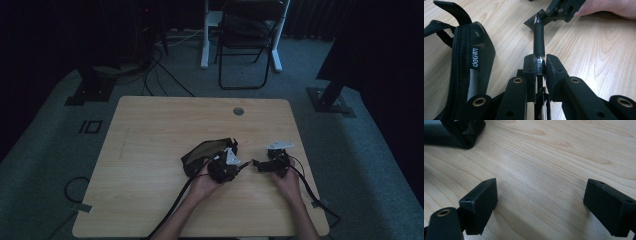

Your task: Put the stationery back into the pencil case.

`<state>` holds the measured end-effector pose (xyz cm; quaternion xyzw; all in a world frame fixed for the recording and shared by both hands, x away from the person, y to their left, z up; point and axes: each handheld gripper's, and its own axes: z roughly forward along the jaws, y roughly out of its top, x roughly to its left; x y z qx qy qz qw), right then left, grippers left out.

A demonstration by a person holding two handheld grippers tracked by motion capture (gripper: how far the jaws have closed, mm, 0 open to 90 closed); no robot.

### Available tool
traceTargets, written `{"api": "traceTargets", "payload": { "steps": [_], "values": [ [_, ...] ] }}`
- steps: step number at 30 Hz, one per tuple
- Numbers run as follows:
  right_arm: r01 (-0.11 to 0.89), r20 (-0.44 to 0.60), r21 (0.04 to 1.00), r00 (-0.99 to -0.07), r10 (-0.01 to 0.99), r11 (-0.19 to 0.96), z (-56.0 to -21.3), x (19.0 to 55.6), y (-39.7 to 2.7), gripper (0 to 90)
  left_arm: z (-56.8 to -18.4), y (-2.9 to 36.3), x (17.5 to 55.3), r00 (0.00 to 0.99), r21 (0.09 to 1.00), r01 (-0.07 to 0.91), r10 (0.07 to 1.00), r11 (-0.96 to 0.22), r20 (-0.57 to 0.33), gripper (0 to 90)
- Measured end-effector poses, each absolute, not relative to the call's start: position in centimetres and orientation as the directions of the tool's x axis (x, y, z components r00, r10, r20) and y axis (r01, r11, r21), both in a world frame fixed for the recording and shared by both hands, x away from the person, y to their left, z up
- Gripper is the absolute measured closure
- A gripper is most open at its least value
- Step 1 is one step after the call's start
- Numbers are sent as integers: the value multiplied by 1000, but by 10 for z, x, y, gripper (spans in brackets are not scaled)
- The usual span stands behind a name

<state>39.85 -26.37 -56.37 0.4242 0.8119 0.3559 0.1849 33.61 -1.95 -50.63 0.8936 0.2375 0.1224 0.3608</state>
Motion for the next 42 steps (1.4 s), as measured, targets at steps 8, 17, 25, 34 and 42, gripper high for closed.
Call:
{"api": "traceTargets", "payload": {
  "steps": [8, 17, 25, 34, 42],
  "values": [
    [557, 2, 735, -572, 821, 387, -564, 398, -264, 121, -499, -18, 333, 860, 712, 321, 507, -624, 57, 794],
    [557, 2, 735, -572, 820, 387, -564, 398, -264, 120, -492, -17, 330, 862, 723, 309, 504, -618, 62, 794],
    [557, 2, 735, -572, 821, 386, -564, 398, -264, 120, -488, -13, 330, 861, 736, 312, 507, -601, 49, 794],
    [557, 2, 735, -571, 821, 386, -564, 398, -264, 121, -482, -8, 329, 869, 746, 303, 493, -592, 38, 794],
    [557, 2, 735, -572, 821, 386, -564, 398, -264, 120, -478, -3, 330, 872, 752, 303, 488, -586, 29, 793]
  ]
}}
